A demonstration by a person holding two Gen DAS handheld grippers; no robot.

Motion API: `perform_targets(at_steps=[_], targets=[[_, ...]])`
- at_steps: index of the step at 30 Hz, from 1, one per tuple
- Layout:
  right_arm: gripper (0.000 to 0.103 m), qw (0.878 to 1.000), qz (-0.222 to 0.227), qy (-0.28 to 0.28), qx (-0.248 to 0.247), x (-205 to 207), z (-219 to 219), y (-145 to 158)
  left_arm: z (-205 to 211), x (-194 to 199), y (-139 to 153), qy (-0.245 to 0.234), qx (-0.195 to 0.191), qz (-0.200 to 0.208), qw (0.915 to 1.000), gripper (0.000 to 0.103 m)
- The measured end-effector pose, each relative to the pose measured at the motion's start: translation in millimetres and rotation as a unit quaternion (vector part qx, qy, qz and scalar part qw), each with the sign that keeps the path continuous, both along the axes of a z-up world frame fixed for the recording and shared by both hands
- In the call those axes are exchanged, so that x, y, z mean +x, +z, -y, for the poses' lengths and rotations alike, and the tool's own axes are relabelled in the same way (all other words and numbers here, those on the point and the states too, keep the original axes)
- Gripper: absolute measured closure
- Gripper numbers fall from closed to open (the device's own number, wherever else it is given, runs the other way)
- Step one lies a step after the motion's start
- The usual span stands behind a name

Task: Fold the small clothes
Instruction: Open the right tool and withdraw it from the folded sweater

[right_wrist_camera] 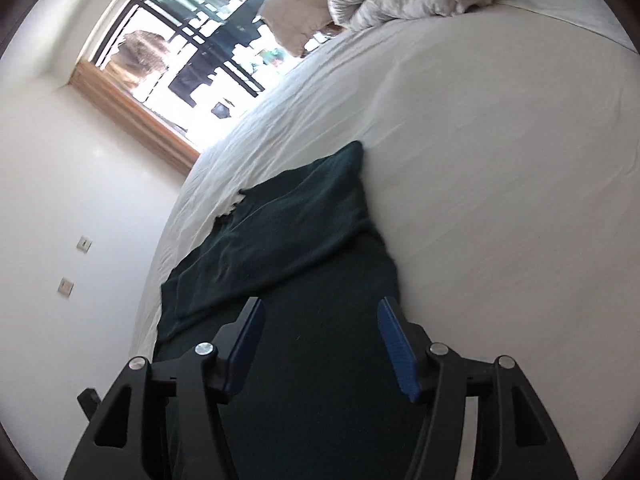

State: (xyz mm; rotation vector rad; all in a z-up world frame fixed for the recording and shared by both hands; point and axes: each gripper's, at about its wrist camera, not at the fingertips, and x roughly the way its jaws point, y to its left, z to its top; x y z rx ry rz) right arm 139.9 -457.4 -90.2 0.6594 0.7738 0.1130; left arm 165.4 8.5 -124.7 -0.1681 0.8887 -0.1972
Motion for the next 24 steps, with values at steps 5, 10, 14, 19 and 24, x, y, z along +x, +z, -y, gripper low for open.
perform_targets(at_steps=[5, 10, 14, 19, 24], targets=[[0.032, 0.996, -0.038, 0.083, -0.025, -26, -55, -27, -2, -26, -4, -0.010, 0.028, -0.006, 0.9995, 0.033], [0.035, 0.996, -0.069, 0.046, -0.020, -58, -39, -49, -19, -50, -3, -0.010, 0.008, -0.012, 0.9998, 0.033], [0.033, 0.994, -0.066, 0.029, -0.076, -87, -23, -23, -36, -84, 7, 0.000, -0.017, 0.001, 0.9999, 0.032], [0.033, 0.977, -0.030, 0.049, -0.207, -128, -17, 10, -67, -131, 9, 0.018, -0.039, 0.003, 0.9991, 0.030], [0.033, 0.950, -0.043, 0.080, -0.300, -150, -7, 12, -82, -167, 8, 0.001, -0.032, -0.004, 0.9995, 0.030]])
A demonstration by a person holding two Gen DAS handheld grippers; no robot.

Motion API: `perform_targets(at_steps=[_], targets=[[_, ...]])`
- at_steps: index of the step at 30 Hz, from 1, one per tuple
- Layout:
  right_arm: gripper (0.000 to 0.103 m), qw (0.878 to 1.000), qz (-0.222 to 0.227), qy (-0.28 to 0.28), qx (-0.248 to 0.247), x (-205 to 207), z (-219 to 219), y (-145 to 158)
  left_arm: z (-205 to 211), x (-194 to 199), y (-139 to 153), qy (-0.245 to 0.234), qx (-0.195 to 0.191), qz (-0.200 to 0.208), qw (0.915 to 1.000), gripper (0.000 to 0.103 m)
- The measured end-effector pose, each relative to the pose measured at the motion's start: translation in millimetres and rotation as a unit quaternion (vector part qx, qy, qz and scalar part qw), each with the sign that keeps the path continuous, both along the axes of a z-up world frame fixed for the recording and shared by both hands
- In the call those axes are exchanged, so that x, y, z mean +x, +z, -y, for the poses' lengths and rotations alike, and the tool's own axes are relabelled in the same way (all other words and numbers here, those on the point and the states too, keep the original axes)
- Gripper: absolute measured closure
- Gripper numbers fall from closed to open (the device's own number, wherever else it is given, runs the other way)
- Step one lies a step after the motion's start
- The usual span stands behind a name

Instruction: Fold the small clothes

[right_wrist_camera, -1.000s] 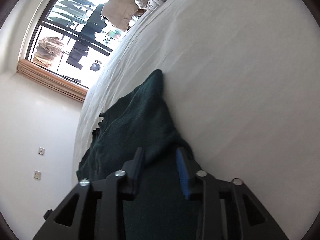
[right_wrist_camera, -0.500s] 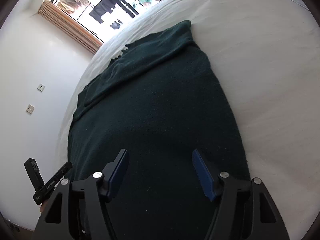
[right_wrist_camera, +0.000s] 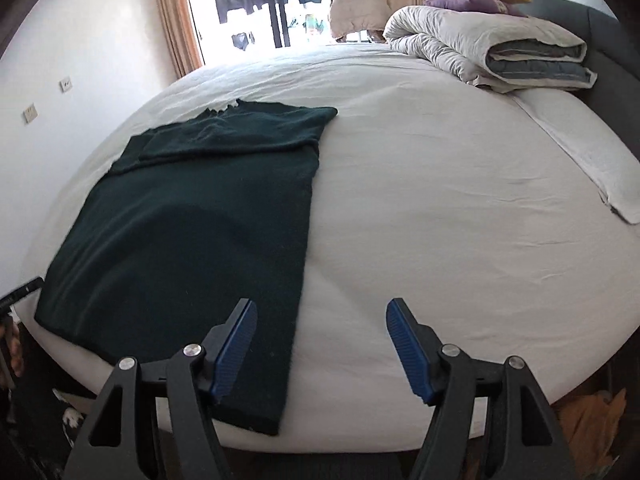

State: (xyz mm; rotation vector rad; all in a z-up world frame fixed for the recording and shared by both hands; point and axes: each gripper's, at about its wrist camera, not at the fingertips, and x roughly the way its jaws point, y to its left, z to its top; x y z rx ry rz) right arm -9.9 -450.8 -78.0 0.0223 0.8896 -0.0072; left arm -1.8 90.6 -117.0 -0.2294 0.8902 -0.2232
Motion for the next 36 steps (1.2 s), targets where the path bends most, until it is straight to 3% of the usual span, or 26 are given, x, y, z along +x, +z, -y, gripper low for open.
perform_targets(at_steps=[4, 8, 12, 19, 23, 30, 31, 35, 36], targets=[[0.033, 0.995, -0.017, 0.016, -0.096, -14, 1, -8, 9, -20, 0, -0.031, 0.064, 0.010, 0.9974, 0.030], [0.033, 0.995, -0.019, 0.029, -0.097, -28, 2, -17, 18, -34, 0, -0.061, 0.130, 0.026, 0.9894, 0.030], [0.033, 0.991, -0.021, 0.050, -0.121, -34, -6, -26, 36, -52, -4, -0.105, 0.240, 0.051, 0.9638, 0.030], [0.033, 0.991, -0.020, 0.056, -0.119, -37, -10, -28, 44, -79, -7, -0.162, 0.326, 0.098, 0.9263, 0.026], [0.033, 0.991, -0.022, 0.056, -0.116, -36, -9, -29, 40, -99, -16, -0.205, 0.386, 0.121, 0.8914, 0.025], [0.033, 0.993, -0.016, 0.051, -0.105, -32, -12, -29, 56, -95, -20, -0.240, 0.434, 0.180, 0.8493, 0.024], [0.033, 0.993, -0.015, 0.052, -0.105, -32, -13, -28, 60, -95, -22, -0.249, 0.445, 0.191, 0.8389, 0.024], [0.033, 0.993, -0.009, 0.050, -0.103, -34, -15, -25, 70, -107, -33, -0.289, 0.501, 0.249, 0.7769, 0.024], [0.033, 0.994, -0.007, 0.050, -0.102, -35, -14, -25, 69, -108, -35, -0.295, 0.509, 0.259, 0.7657, 0.024]])
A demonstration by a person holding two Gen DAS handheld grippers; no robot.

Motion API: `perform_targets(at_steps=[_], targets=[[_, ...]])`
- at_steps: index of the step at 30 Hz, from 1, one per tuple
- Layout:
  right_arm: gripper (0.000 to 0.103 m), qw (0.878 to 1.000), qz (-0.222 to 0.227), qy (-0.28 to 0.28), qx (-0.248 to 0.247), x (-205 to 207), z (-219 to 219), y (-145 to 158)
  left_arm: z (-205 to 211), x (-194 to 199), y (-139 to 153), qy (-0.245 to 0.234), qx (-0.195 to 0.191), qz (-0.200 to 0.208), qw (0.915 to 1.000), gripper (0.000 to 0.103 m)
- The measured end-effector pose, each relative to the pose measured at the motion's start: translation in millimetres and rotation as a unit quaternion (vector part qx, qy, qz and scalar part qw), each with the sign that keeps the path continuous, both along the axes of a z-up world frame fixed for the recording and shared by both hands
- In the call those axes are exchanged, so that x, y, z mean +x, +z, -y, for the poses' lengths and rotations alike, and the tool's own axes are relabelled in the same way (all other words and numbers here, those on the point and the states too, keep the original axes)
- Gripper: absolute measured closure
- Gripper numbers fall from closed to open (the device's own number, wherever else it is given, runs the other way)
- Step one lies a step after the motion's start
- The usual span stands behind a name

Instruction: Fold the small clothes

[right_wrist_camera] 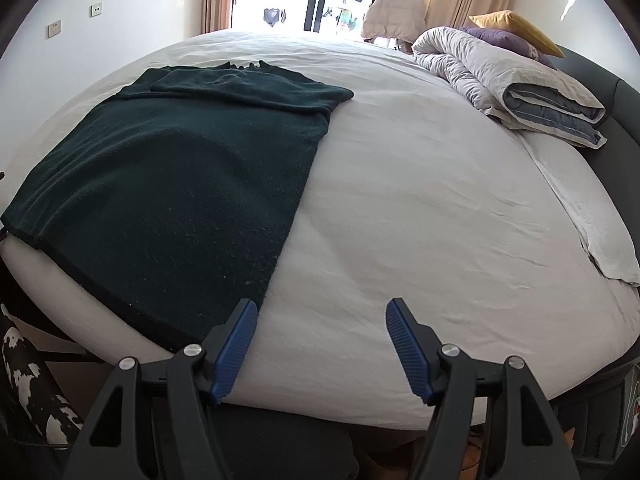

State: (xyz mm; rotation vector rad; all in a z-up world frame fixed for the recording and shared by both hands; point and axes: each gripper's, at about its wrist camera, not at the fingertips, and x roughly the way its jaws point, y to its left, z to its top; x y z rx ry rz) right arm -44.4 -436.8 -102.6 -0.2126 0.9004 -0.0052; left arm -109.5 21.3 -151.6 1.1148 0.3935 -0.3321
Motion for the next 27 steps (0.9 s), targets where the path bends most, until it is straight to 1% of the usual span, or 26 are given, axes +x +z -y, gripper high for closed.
perform_targets(at_steps=[3, 4, 7, 11, 15, 18, 20, 24, 27], targets=[[0.033, 1.000, -0.002, -0.003, -0.003, -1, 1, -1, -1, -12, -9, -0.040, 0.046, 0.043, 0.9972, 0.024], [0.033, 1.000, -0.002, -0.003, -0.002, -1, 1, -1, -2, -10, -13, -0.049, 0.058, 0.054, 0.9957, 0.024], [0.033, 1.000, -0.002, -0.005, -0.002, -2, 1, -1, -4, -13, -16, -0.065, 0.076, 0.079, 0.9919, 0.024], [0.033, 1.000, -0.001, -0.009, -0.001, -3, 1, 0, -12, -21, -27, -0.093, 0.112, 0.118, 0.9824, 0.024], [0.033, 1.000, -0.001, -0.013, 0.005, -2, -1, -1, -19, -25, -27, -0.105, 0.116, 0.131, 0.9788, 0.025], [0.033, 1.000, -0.003, -0.008, 0.004, 0, -8, -2, -21, -33, -28, -0.132, 0.109, 0.123, 0.9775, 0.025], [0.033, 1.000, -0.004, -0.005, 0.003, 2, -12, -2, -22, -39, -32, -0.145, 0.113, 0.123, 0.9752, 0.025], [0.033, 1.000, -0.003, -0.002, 0.004, 5, -20, -2, -25, -30, -35, -0.143, 0.120, 0.122, 0.9748, 0.024], [0.033, 1.000, 0.000, 0.006, 0.003, 6, -26, 1, -26, -28, -38, -0.165, 0.133, 0.133, 0.9682, 0.022]])
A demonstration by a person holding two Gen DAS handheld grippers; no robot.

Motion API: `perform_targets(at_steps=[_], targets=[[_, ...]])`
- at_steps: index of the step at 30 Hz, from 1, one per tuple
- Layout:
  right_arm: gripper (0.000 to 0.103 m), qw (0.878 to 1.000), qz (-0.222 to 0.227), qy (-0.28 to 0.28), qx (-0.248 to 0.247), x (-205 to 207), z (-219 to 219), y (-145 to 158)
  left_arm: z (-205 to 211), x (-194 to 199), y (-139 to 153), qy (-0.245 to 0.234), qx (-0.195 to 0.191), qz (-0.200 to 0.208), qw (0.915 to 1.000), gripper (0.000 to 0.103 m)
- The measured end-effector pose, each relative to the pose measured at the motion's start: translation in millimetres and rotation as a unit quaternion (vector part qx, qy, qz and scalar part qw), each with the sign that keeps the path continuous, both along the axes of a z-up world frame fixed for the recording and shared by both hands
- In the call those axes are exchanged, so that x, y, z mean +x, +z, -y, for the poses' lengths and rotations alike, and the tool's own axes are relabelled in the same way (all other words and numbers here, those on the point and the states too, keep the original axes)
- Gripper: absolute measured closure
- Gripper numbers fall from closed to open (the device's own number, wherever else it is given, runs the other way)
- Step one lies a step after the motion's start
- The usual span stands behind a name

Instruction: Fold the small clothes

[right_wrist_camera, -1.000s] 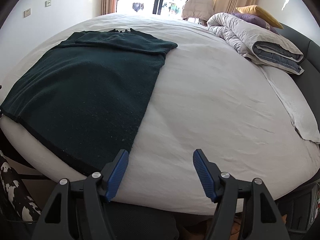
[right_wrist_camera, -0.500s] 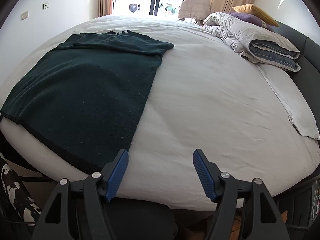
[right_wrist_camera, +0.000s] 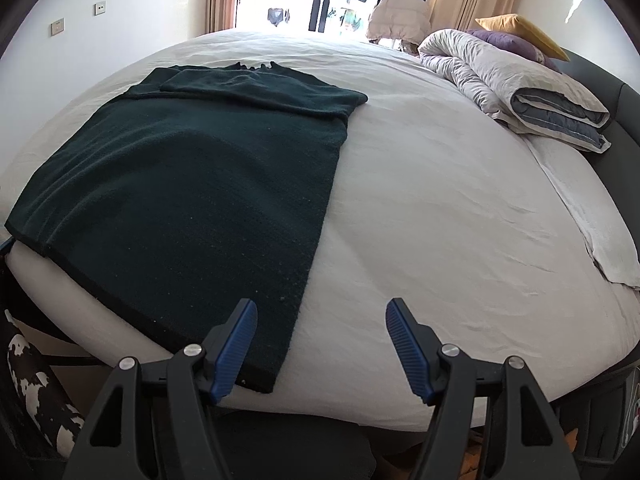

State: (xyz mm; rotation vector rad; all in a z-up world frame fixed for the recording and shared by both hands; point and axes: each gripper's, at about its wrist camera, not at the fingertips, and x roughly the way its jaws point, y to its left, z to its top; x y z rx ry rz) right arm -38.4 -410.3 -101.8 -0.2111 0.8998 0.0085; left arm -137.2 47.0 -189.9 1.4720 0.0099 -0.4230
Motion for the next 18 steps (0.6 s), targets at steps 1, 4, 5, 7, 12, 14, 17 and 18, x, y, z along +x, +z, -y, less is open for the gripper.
perform_targets(at_steps=[1, 4, 5, 7, 12, 14, 17, 18], targets=[[0.033, 1.000, 0.001, 0.001, -0.001, 0, -1, 1, 0, 3, -1, -0.006, 0.002, 0.002, 1.0000, 0.019], [0.033, 1.000, 0.006, 0.000, 0.003, -1, -3, 4, -2, 17, 7, -0.006, -0.001, -0.004, 1.0000, 0.017], [0.033, 1.000, 0.008, -0.001, 0.006, -1, -3, 5, -2, 19, 8, -0.005, -0.001, -0.004, 1.0000, 0.017], [0.033, 1.000, 0.009, -0.004, 0.010, -2, -2, 5, -2, 26, 11, -0.008, 0.002, -0.003, 1.0000, 0.017], [0.033, 1.000, 0.012, -0.007, 0.015, -2, -1, 6, 2, 41, 18, 0.005, -0.016, 0.005, 0.9999, 0.017], [0.033, 1.000, 0.014, -0.006, 0.016, -2, -1, 6, 4, 49, 21, 0.010, -0.021, 0.002, 0.9997, 0.017], [0.034, 1.000, 0.015, -0.007, 0.021, -2, 1, 6, 5, 50, 16, 0.003, -0.024, -0.005, 0.9997, 0.017], [0.034, 1.000, 0.015, -0.007, 0.020, -3, 1, 6, 6, 51, 17, 0.001, -0.026, -0.011, 0.9996, 0.017]])
